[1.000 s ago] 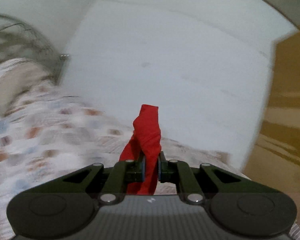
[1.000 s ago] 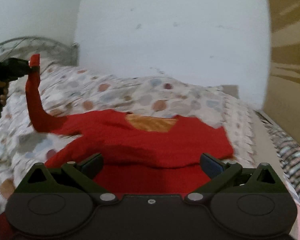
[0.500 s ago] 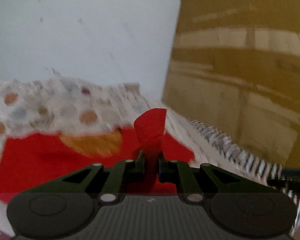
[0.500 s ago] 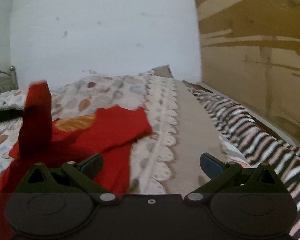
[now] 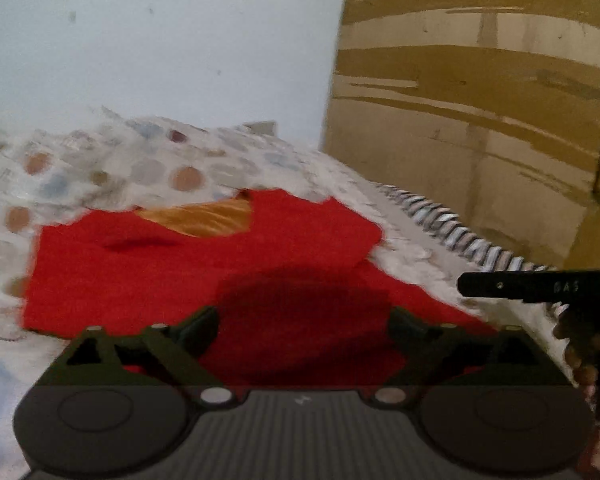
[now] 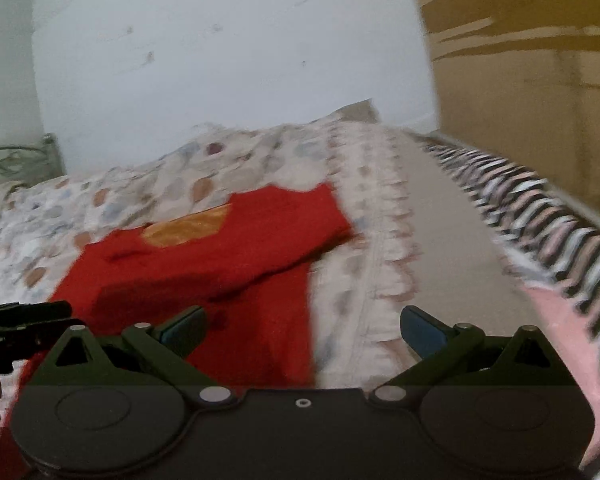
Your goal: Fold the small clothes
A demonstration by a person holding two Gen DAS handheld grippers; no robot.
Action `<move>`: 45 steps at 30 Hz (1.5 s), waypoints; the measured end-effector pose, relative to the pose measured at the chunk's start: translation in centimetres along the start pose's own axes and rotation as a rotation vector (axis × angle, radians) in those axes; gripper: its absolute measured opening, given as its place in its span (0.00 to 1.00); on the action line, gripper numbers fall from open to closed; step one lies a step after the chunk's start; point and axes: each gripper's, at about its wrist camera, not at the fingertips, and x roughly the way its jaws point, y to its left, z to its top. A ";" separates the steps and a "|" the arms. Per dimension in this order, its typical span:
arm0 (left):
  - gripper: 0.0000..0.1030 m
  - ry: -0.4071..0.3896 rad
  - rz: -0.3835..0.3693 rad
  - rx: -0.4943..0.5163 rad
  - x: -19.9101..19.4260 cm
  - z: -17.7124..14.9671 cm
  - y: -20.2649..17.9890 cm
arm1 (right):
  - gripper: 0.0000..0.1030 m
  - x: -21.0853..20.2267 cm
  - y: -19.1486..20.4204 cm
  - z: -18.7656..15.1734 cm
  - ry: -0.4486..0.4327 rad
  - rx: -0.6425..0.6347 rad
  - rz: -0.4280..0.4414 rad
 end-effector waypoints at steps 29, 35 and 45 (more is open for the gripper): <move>0.10 0.055 0.352 -0.408 3.7 1.4 19.7 | 0.03 8.2 4.8 1.7 0.161 -0.117 0.125; 0.22 0.083 0.329 -0.494 3.9 -0.1 20.2 | 0.09 8.2 4.4 1.3 0.198 -0.125 0.137; 0.77 0.026 0.202 -0.400 -6.8 -3.3 12.8 | 0.64 -0.3 -1.3 0.1 0.179 -0.110 0.069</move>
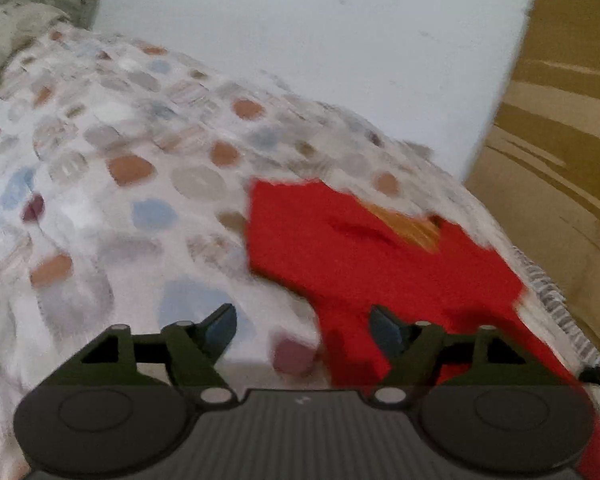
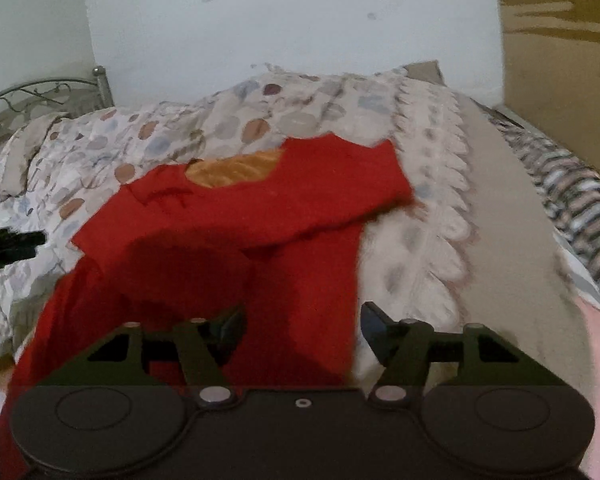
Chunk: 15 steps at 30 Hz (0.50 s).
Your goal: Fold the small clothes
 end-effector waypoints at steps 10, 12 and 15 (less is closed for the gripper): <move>0.04 0.275 -0.071 -0.034 0.1 -4.8 -1.3 | 0.19 -1.4 -1.8 -3.6 0.058 0.088 0.087; 0.03 0.253 -0.050 -0.036 -0.9 -4.3 -2.0 | 0.04 -2.0 -1.3 -3.4 0.055 0.083 0.100; 0.01 0.221 0.032 0.006 -3.0 -3.6 -2.8 | 0.03 -4.0 -1.4 -2.7 0.011 0.090 0.045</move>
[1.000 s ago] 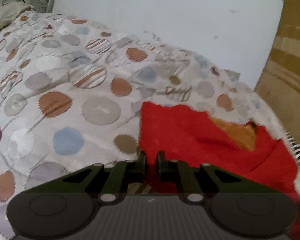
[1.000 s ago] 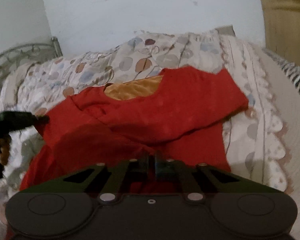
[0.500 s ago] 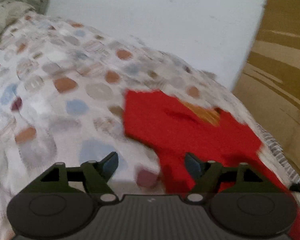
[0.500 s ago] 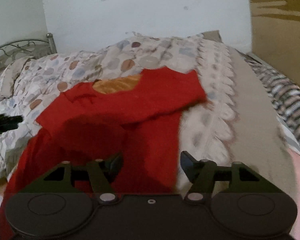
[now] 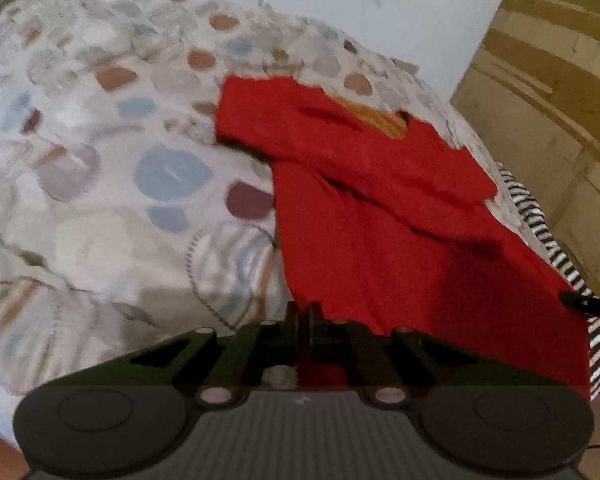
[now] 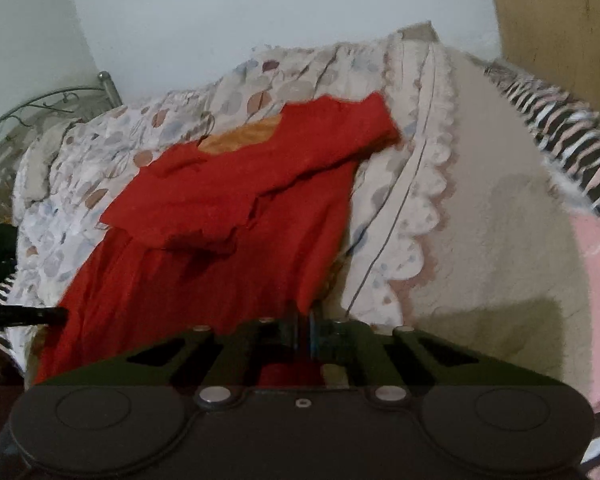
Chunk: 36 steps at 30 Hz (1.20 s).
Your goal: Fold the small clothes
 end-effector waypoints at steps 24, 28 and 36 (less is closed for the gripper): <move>0.06 0.125 -0.082 0.060 -5.0 -4.6 -0.1 | 0.03 -8.6 -0.4 -7.0 0.106 -0.031 0.061; 0.06 0.146 0.003 0.142 -5.1 -4.2 -0.5 | 0.02 -8.8 0.0 -6.8 0.126 -0.065 0.033; 0.35 0.118 0.010 0.131 -5.2 -6.2 -0.4 | 0.27 -8.0 0.8 -9.2 0.097 -0.183 -0.039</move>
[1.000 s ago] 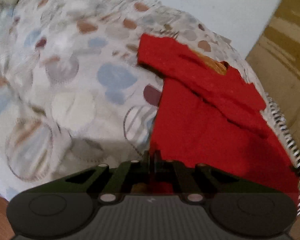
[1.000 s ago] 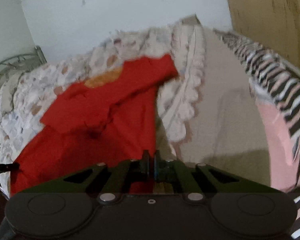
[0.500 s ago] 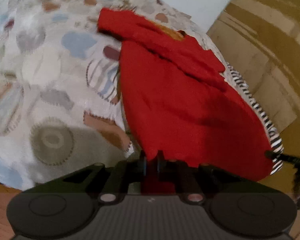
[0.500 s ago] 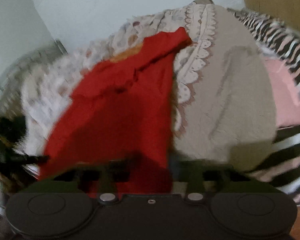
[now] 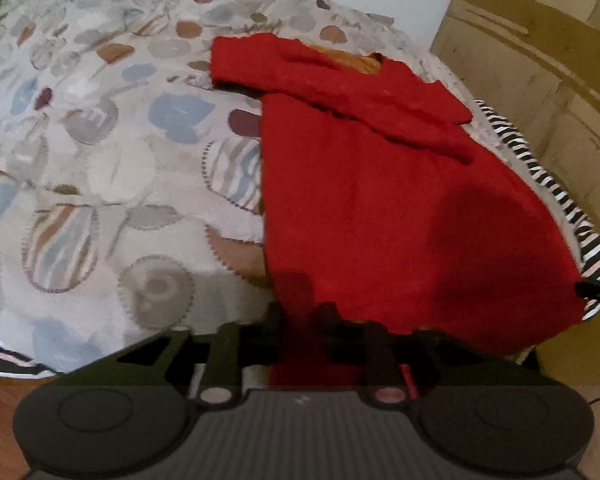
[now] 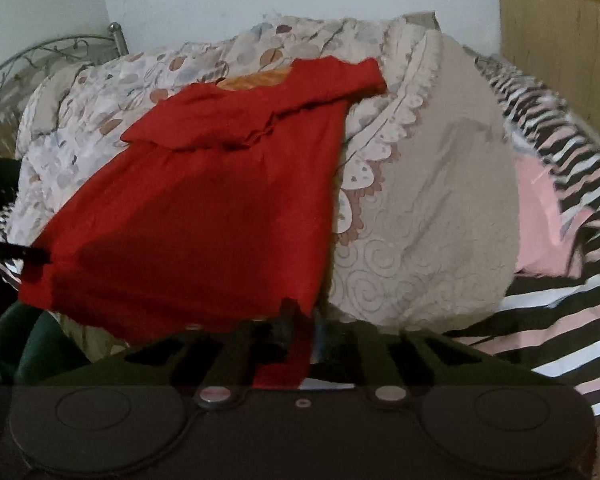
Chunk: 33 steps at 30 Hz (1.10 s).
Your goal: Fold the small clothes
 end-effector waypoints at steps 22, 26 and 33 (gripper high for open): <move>0.99 -0.217 0.043 0.205 -2.8 -2.2 -7.3 | 0.38 3.6 9.7 -8.9 -0.147 -1.083 -0.366; 0.99 -0.204 0.002 0.300 -2.1 -3.1 -8.9 | 0.04 2.3 9.3 -7.5 -0.118 -1.019 -0.294; 0.99 -0.209 0.012 0.648 -0.1 -6.6 -15.1 | 0.02 -1.1 8.8 0.8 -0.075 -0.696 -0.105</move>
